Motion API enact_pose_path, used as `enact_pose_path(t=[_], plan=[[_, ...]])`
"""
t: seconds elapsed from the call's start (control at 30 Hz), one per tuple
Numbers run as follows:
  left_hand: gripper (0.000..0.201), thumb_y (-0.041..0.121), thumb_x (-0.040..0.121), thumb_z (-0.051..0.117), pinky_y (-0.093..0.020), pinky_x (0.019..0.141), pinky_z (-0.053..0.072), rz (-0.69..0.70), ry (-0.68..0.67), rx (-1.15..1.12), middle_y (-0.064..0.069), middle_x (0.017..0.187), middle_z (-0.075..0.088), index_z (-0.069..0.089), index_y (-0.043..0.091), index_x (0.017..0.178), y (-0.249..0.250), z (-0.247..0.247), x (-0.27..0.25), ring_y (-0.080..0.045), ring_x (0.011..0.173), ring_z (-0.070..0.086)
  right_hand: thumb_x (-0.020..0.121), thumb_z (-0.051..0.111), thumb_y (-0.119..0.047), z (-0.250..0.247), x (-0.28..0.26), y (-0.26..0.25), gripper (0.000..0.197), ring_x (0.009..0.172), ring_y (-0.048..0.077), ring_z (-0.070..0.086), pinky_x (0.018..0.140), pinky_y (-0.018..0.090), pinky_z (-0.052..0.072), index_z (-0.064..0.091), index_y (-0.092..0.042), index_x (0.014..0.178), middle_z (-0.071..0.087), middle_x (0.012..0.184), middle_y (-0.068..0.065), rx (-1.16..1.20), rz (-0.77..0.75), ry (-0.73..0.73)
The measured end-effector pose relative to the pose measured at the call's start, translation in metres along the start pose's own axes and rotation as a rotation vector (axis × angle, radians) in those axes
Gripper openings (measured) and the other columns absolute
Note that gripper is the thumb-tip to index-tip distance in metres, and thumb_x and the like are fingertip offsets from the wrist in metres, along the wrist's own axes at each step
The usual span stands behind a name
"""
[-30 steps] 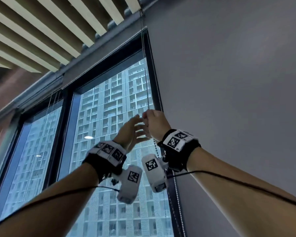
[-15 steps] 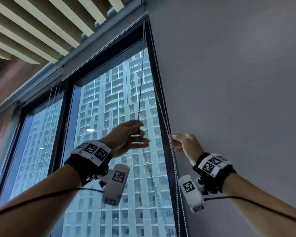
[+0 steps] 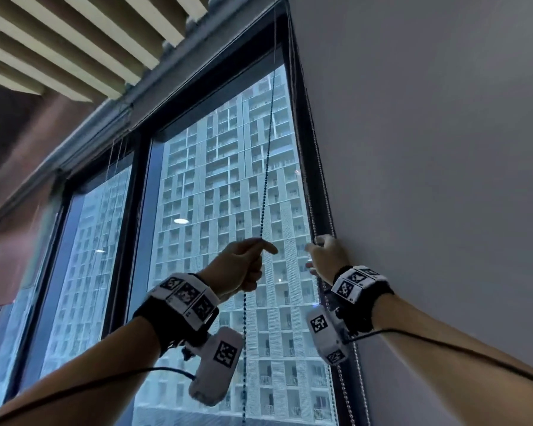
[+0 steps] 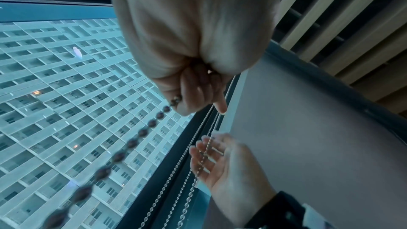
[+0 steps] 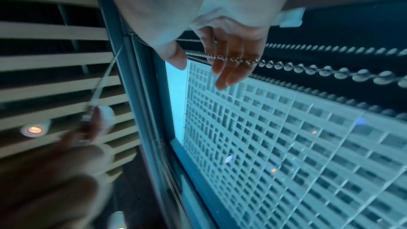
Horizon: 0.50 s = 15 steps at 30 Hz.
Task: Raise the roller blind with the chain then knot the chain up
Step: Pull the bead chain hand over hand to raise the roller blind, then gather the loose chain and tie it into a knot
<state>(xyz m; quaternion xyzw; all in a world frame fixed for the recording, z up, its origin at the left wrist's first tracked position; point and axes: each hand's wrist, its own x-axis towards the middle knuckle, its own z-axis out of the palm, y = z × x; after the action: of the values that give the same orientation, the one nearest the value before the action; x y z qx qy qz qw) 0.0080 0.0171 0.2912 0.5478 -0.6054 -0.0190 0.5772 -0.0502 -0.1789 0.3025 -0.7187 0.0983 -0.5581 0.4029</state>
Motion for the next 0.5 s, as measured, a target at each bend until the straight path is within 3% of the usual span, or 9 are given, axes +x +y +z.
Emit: enact_pose_path(t=[0.07, 0.13, 0.2, 0.23, 0.3, 0.33, 0.4, 0.47, 0.5], plan=[[0.032, 0.018, 0.102, 0.033, -0.021, 0.043, 0.025, -0.012, 0.024, 0.026, 0.0, 0.056, 0.027, 0.055, -0.002, 0.111, -0.004, 0.001, 0.004, -0.01, 0.043, 0.025, 0.094, 0.048, -0.028, 0.006, -0.008, -0.012, 0.025, 0.067, 0.02, 0.06, 0.066, 0.038, 0.052, 0.055, -0.006, 0.105, 0.059, 0.086, 0.006, 0.128, -0.018, -0.116], [0.033, 0.019, 0.101, 0.036, -0.022, 0.043, 0.037, -0.025, 0.055, 0.059, -0.003, 0.059, 0.04, 0.057, -0.004, 0.112, -0.008, 0.003, 0.007, -0.012, 0.044, 0.04, 0.098, 0.04, -0.04, 0.01, -0.017, -0.024, 0.038, 0.069, 0.019, 0.057, 0.062, 0.032, 0.046, 0.057, -0.007, 0.104, 0.063, 0.091, 0.007, 0.205, -0.037, -0.28], [0.033, 0.019, 0.1, 0.038, -0.024, 0.053, 0.047, -0.019, 0.037, 0.157, -0.007, 0.071, 0.055, 0.059, -0.004, 0.112, -0.008, 0.008, 0.01, -0.015, 0.057, 0.056, 0.097, 0.035, -0.052, 0.014, -0.023, -0.035, 0.056, 0.076, 0.019, 0.06, 0.065, 0.031, 0.046, 0.06, -0.005, 0.113, 0.067, 0.095, 0.005, 0.257, -0.067, -0.388], [0.033, 0.017, 0.1, 0.039, -0.023, 0.058, 0.048, -0.016, 0.008, 0.247, -0.007, 0.079, 0.06, 0.06, -0.004, 0.113, -0.007, 0.011, 0.011, -0.015, 0.066, 0.059, 0.097, 0.034, -0.053, 0.016, -0.024, -0.039, 0.057, 0.079, 0.018, 0.063, 0.065, 0.03, 0.047, 0.061, -0.004, 0.112, 0.069, 0.096, 0.005, 0.287, -0.093, -0.424], [0.031, 0.013, 0.099, 0.04, -0.013, 0.06, 0.046, -0.01, -0.041, 0.443, -0.001, 0.086, 0.062, 0.064, -0.004, 0.112, -0.005, 0.012, 0.012, -0.012, 0.074, 0.055, 0.1, 0.038, -0.038, 0.018, -0.026, -0.043, 0.041, 0.078, 0.019, 0.065, 0.064, 0.026, 0.049, 0.061, -0.005, 0.099, 0.07, 0.092, 0.007, 0.381, -0.142, -0.469], [0.032, 0.015, 0.098, 0.042, -0.013, 0.062, 0.047, -0.004, -0.047, 0.518, 0.001, 0.086, 0.065, 0.068, -0.002, 0.106, -0.003, 0.009, 0.012, -0.015, 0.075, 0.055, 0.102, 0.038, -0.028, 0.02, -0.028, -0.046, 0.032, 0.076, 0.02, 0.064, 0.065, 0.027, 0.05, 0.059, -0.006, 0.091, 0.067, 0.086, 0.009, 0.443, -0.144, -0.47], [0.037, 0.031, 0.093, 0.047, -0.029, 0.069, 0.051, 0.034, 0.021, 0.623, -0.012, 0.089, 0.072, 0.077, 0.011, 0.08, 0.0, -0.002, 0.014, -0.031, 0.072, 0.058, 0.102, 0.036, -0.017, 0.021, -0.029, -0.049, 0.028, 0.066, 0.02, 0.056, 0.065, 0.03, 0.05, 0.052, -0.009, 0.081, 0.055, 0.072, 0.007, 0.503, -0.114, -0.439], [0.041, 0.039, 0.082, 0.047, -0.038, 0.073, 0.051, 0.118, 0.183, 0.707, -0.021, 0.086, 0.072, 0.07, 0.013, 0.059, 0.004, -0.006, 0.013, -0.034, 0.073, 0.062, 0.101, 0.035, -0.015, 0.024, -0.032, -0.046, 0.028, 0.054, 0.016, 0.047, 0.053, 0.028, 0.047, 0.049, -0.011, 0.078, 0.042, 0.062, 0.002, 0.467, -0.071, -0.415], [0.041, 0.038, 0.078, 0.044, -0.041, 0.077, 0.051, 0.2, 0.274, 0.772, -0.02, 0.083, 0.07, 0.064, 0.009, 0.059, 0.008, -0.006, 0.014, -0.035, 0.078, 0.063, 0.101, 0.034, -0.015, 0.025, -0.034, -0.045, 0.028, 0.048, 0.014, 0.044, 0.046, 0.025, 0.044, 0.047, -0.012, 0.077, 0.039, 0.057, 0.0, 0.443, -0.056, -0.416]])
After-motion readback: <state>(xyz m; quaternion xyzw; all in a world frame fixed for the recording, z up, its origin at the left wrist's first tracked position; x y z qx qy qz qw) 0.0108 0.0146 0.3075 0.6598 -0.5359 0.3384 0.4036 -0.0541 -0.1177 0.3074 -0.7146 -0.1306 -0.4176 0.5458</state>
